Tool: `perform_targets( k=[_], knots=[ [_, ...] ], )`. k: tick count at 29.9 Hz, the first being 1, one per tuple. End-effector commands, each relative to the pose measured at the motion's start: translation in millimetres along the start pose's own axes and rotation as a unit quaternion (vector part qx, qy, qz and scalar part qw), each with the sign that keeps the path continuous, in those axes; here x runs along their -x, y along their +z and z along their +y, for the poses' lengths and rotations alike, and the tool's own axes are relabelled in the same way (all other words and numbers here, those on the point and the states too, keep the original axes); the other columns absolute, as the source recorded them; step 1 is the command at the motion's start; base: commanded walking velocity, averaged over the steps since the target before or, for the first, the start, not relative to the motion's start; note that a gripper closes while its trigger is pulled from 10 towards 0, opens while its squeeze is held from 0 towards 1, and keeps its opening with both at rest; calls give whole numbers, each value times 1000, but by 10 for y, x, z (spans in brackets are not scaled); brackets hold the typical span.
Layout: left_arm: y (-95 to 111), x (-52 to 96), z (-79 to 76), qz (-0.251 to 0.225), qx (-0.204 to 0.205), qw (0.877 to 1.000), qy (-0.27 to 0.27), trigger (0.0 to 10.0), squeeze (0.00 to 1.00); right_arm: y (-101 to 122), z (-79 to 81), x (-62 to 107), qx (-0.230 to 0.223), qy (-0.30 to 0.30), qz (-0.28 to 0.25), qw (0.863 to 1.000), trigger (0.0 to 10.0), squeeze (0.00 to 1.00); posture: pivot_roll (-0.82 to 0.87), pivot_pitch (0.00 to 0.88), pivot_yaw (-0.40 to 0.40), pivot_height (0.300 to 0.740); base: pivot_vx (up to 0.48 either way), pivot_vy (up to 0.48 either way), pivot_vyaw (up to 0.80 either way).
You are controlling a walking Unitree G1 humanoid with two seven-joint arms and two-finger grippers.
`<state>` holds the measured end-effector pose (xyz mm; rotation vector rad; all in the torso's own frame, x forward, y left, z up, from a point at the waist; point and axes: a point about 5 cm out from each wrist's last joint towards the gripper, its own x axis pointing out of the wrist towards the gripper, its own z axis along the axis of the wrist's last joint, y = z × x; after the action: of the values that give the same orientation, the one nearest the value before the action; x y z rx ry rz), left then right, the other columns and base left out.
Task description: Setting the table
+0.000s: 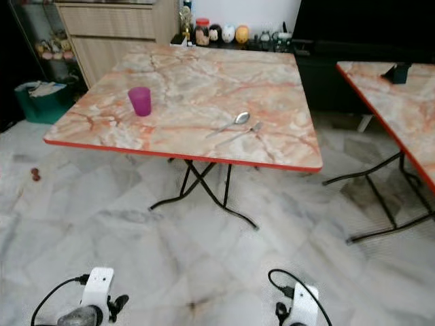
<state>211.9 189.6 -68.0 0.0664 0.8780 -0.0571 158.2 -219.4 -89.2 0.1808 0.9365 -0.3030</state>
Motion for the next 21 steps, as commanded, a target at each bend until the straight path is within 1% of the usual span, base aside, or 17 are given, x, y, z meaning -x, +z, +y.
perform_targets(
  k=[1, 12, 15, 18, 21],
  knots=[
    [-13, 12, 79, 4, 0, 1000, 10, 10000, 0, 67, 66, -16, -2, 8, -10, 1000, 10000, 0, 58, 0, -23, 740, 0, 412, 0],
    [-25, 16, 91, 6, -1, 1000, 11, 10000, 0, 86, 75, -18, -6, 9, -17, 1000, 10000, 0, 60, 0, -23, 740, 0, 414, 0],
    [-27, 16, 85, 6, -3, 1000, 11, 10000, 0, 92, 74, -18, -7, 10, -20, 1000, 10000, 0, 60, 0, -23, 740, 0, 305, 0],
    [-22, 14, 77, 5, -11, 1000, 9, 10000, 0, 96, 74, -18, -7, 11, -21, 1000, 10000, 0, 61, 0, -24, 740, 0, 0, 0],
    [-23, 15, 73, 3, -10, 1000, 10, 10000, 0, 96, 76, -18, -6, 12, -22, 1000, 10000, 0, 64, 0, -26, 740, 0, 0, 0]
  ],
)
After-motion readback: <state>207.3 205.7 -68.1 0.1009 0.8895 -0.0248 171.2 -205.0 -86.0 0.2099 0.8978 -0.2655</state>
